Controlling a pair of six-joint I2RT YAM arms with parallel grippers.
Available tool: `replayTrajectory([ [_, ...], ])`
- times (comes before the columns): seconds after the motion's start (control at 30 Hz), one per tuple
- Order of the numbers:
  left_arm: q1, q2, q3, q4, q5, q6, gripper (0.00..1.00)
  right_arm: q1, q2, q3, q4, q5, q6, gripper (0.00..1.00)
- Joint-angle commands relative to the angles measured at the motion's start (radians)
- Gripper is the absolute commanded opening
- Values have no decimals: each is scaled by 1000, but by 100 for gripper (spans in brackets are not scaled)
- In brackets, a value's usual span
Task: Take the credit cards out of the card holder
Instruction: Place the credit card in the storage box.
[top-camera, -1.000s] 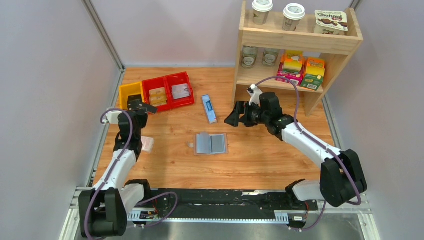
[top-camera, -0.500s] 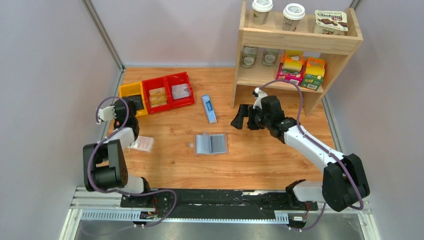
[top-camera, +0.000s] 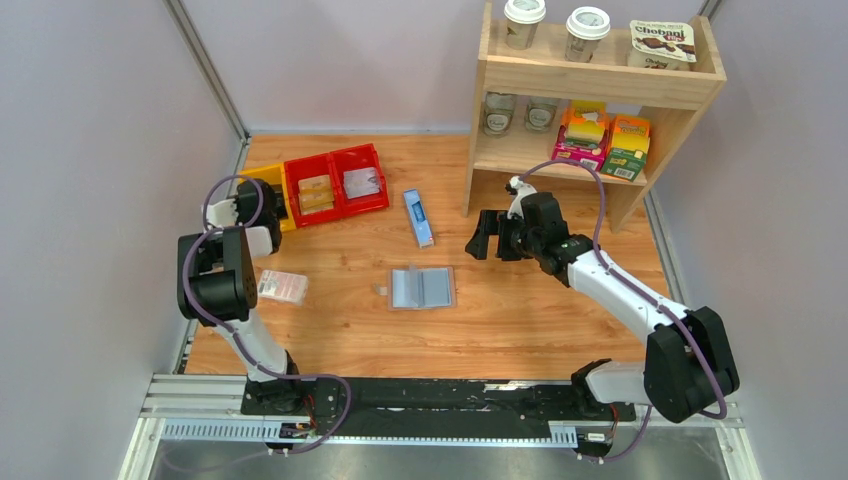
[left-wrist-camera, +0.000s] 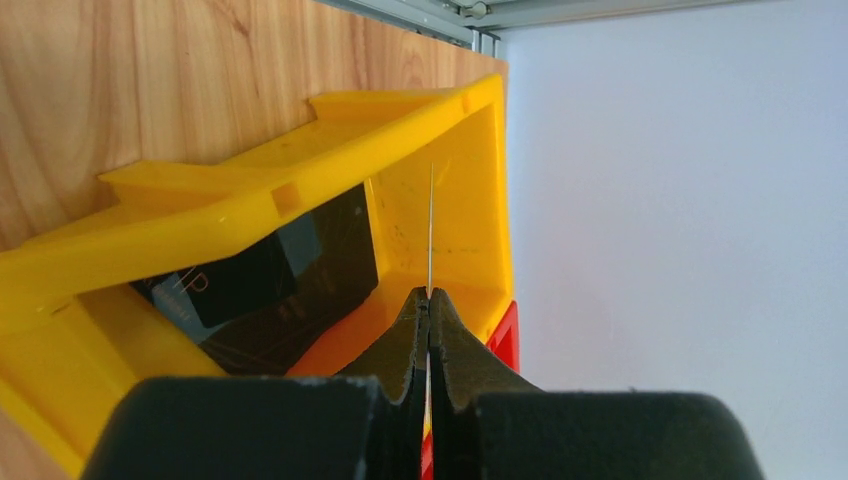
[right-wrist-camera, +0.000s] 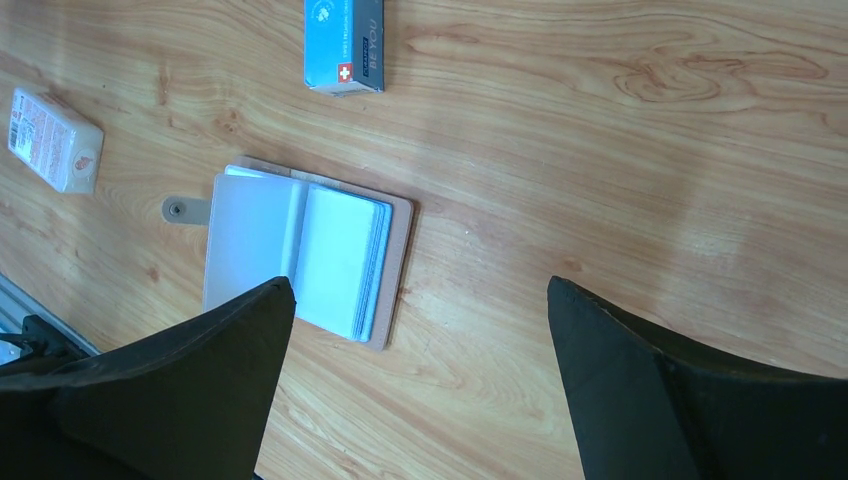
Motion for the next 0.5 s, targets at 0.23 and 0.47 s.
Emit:
replayTrajectory([
  [0.23, 5, 98, 74, -27, 47, -64, 25, -3, 12, 42, 0, 9, -27, 100],
  [0.47, 5, 43, 56, -64, 75, -64, 46, -3, 6, 38, 10, -11, -22, 100],
])
